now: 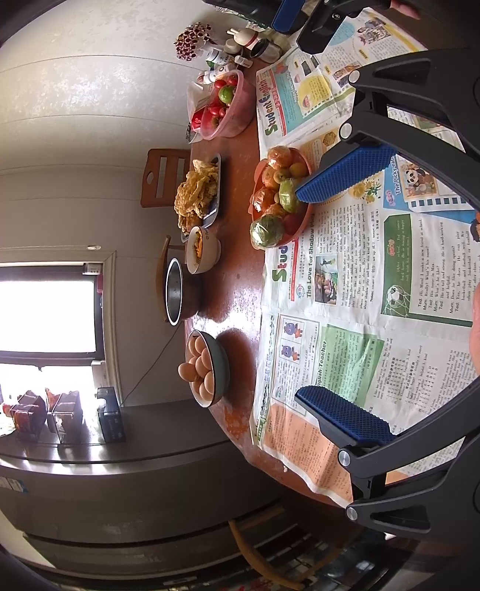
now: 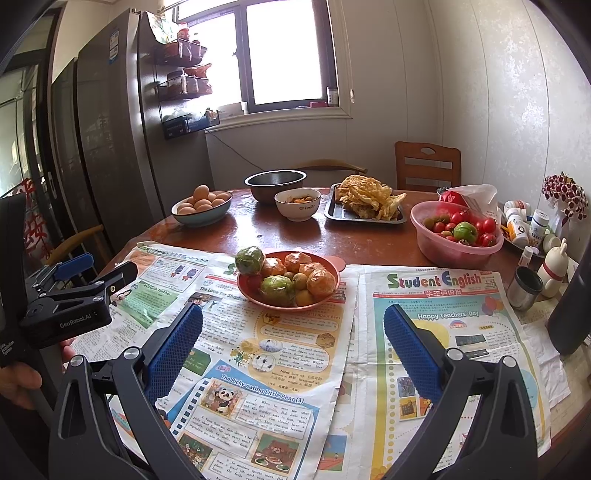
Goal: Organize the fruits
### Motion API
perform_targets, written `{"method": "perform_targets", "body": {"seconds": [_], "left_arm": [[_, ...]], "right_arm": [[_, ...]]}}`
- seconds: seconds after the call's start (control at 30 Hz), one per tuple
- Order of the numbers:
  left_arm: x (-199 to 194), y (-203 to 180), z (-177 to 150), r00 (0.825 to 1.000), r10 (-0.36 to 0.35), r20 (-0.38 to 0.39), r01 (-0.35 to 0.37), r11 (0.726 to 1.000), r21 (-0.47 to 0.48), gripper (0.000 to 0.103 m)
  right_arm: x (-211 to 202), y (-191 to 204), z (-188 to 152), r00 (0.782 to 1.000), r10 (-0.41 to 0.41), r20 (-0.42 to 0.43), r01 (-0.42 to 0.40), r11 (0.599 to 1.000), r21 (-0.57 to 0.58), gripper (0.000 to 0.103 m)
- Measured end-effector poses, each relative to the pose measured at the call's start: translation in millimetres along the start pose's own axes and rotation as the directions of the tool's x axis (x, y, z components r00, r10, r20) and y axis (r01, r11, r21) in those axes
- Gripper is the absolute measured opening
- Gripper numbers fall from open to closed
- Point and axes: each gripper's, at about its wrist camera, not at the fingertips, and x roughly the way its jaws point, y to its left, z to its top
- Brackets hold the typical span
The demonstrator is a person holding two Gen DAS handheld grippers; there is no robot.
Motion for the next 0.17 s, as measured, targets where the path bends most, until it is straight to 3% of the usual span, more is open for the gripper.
{"method": "perform_targets", "body": {"seconds": [0.17], "left_arm": [[-0.1, -0.6, 0.6, 1.0, -0.002, 0.004, 0.002, 1.0, 0.002, 0.094]], "right_arm": [[0.0, 0.0, -0.1, 1.0, 0.0, 0.0, 0.0, 1.0, 0.0, 0.099]]}}
